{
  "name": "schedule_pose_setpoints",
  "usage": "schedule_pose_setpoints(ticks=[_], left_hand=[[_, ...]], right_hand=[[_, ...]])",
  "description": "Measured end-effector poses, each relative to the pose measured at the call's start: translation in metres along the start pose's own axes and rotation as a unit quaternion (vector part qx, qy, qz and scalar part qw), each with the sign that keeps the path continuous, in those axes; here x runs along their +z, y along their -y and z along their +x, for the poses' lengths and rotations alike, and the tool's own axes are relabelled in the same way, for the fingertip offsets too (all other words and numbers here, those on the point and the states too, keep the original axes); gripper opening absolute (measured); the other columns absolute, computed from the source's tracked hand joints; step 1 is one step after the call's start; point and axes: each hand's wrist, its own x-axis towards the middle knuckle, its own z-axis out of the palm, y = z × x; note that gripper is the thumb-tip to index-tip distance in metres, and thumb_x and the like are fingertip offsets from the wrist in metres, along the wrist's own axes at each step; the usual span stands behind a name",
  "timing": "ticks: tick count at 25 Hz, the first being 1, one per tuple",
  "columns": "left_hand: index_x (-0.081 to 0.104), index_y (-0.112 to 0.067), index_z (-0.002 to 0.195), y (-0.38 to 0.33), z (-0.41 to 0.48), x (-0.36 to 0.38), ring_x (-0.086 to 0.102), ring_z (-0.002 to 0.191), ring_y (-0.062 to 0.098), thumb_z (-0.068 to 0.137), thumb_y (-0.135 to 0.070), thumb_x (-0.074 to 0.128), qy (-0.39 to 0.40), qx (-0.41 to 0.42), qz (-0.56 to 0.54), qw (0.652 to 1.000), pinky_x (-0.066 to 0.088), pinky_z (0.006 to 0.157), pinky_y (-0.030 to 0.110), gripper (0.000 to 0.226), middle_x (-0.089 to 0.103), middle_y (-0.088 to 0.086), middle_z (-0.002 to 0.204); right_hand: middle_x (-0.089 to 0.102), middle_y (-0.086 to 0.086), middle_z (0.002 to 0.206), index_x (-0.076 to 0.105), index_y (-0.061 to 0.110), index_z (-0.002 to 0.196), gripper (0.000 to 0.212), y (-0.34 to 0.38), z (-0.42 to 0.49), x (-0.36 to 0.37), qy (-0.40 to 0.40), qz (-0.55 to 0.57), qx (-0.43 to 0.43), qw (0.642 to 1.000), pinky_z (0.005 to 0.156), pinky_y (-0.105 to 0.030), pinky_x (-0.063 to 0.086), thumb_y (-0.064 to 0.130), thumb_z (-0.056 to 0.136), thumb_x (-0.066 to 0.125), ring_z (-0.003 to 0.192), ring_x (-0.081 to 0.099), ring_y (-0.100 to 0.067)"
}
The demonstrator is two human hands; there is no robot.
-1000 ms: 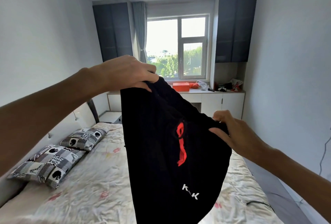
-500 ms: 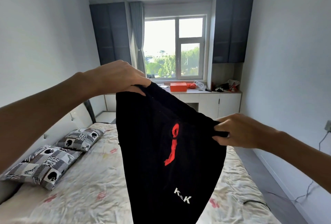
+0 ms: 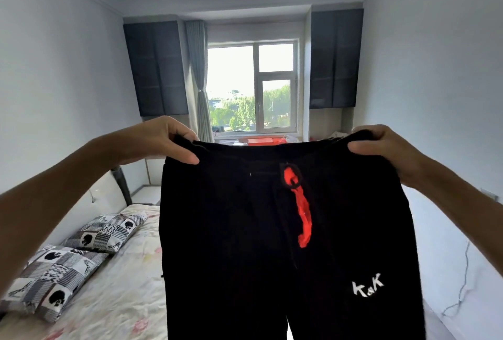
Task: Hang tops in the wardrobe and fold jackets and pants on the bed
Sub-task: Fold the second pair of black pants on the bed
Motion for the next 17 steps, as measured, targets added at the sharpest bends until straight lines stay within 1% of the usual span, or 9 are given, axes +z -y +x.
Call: schedule_pose_setpoints(ticks=[3, 6, 8, 10, 11, 13, 14, 15, 17], left_hand=[[0.068, -0.039, 0.055, 0.016, 0.015, 0.010, 0.064, 0.079, 0.033, 0.073, -0.024, 0.077, -0.035, 0.032, 0.066, 0.997, 0.048, 0.074, 0.034, 0.025, 0.070, 0.017, 0.093], [0.070, -0.038, 0.059, 0.028, 0.028, 0.019, 0.062, 0.069, 0.021, 0.073, -0.026, 0.078, -0.109, 0.072, 0.051, 0.990, 0.047, 0.067, 0.025, 0.020, 0.069, 0.015, 0.082], [0.074, -0.023, 0.067, 0.033, 0.032, 0.019, 0.062, 0.068, 0.017, 0.075, -0.019, 0.077, -0.129, 0.066, -0.008, 0.989, 0.049, 0.064, 0.020, 0.009, 0.068, 0.017, 0.078], [0.071, -0.013, 0.068, 0.038, 0.036, 0.019, 0.062, 0.065, 0.014, 0.079, -0.007, 0.075, -0.136, 0.057, -0.043, 0.988, 0.049, 0.064, 0.018, 0.014, 0.064, 0.010, 0.068], [0.068, -0.016, 0.063, 0.041, 0.040, 0.020, 0.060, 0.061, 0.011, 0.082, -0.003, 0.072, -0.146, 0.053, -0.061, 0.986, 0.048, 0.062, 0.017, 0.024, 0.060, 0.005, 0.062], [0.059, -0.021, 0.059, 0.043, 0.054, 0.024, 0.057, 0.056, 0.008, 0.088, -0.005, 0.069, -0.202, 0.032, -0.091, 0.975, 0.046, 0.057, 0.018, 0.034, 0.055, 0.000, 0.057], [0.055, -0.021, 0.062, 0.044, 0.065, 0.026, 0.055, 0.056, 0.009, 0.090, -0.010, 0.069, -0.245, 0.024, -0.069, 0.967, 0.044, 0.057, 0.020, 0.032, 0.055, 0.000, 0.060], [0.052, -0.021, 0.067, 0.045, 0.079, 0.027, 0.053, 0.058, 0.010, 0.091, -0.016, 0.068, -0.280, 0.027, -0.008, 0.960, 0.042, 0.059, 0.023, 0.030, 0.055, 0.001, 0.064], [0.049, -0.020, 0.081, 0.043, 0.105, 0.029, 0.051, 0.062, 0.012, 0.094, -0.024, 0.065, -0.305, 0.053, 0.144, 0.940, 0.038, 0.065, 0.024, 0.021, 0.056, 0.001, 0.071]], right_hand=[[0.060, 0.011, 0.054, 0.072, 0.027, 0.058, 0.023, -0.004, 0.005, -0.006, 0.062, -0.271, -0.004, 0.961, 0.054, -0.008, 0.040, 0.019, 0.075, 0.085, 0.051, 0.056, -0.004], [0.047, 0.005, 0.048, 0.060, 0.021, 0.053, 0.037, -0.016, 0.005, -0.018, 0.060, -0.429, -0.049, 0.900, 0.054, -0.011, 0.033, 0.044, 0.070, 0.083, 0.047, 0.040, -0.013], [0.050, 0.006, 0.051, 0.061, 0.030, 0.052, 0.032, -0.018, 0.001, -0.023, 0.036, -0.406, -0.033, 0.913, 0.051, -0.017, 0.032, 0.045, 0.070, 0.083, 0.048, 0.043, -0.010], [0.057, 0.012, 0.052, 0.066, 0.038, 0.053, 0.034, -0.019, 0.001, -0.025, 0.016, -0.281, 0.010, 0.960, 0.051, -0.012, 0.037, 0.020, 0.078, 0.081, 0.052, 0.054, -0.004], [0.060, 0.011, 0.055, 0.069, 0.033, 0.056, 0.036, -0.021, 0.004, -0.025, 0.000, -0.200, 0.019, 0.980, 0.053, -0.011, 0.041, 0.010, 0.083, 0.075, 0.056, 0.058, -0.003], [0.060, 0.003, 0.063, 0.067, 0.016, 0.066, 0.025, -0.029, 0.014, -0.025, -0.046, -0.099, 0.027, 0.994, 0.057, -0.015, 0.046, 0.005, 0.089, 0.067, 0.062, 0.061, -0.008], [0.056, 0.001, 0.065, 0.060, 0.010, 0.072, 0.020, -0.033, 0.025, -0.027, -0.084, -0.100, 0.031, 0.991, 0.058, -0.017, 0.046, 0.009, 0.091, 0.065, 0.063, 0.059, -0.011], [0.055, 0.001, 0.067, 0.054, 0.009, 0.077, 0.020, -0.039, 0.039, -0.029, -0.129, -0.161, 0.032, 0.978, 0.058, -0.017, 0.044, 0.015, 0.094, 0.064, 0.065, 0.057, -0.013], [0.057, 0.003, 0.075, 0.050, 0.011, 0.090, 0.020, -0.054, 0.071, -0.033, -0.207, -0.316, 0.001, 0.926, 0.062, -0.021, 0.042, 0.025, 0.096, 0.063, 0.072, 0.057, -0.017]])
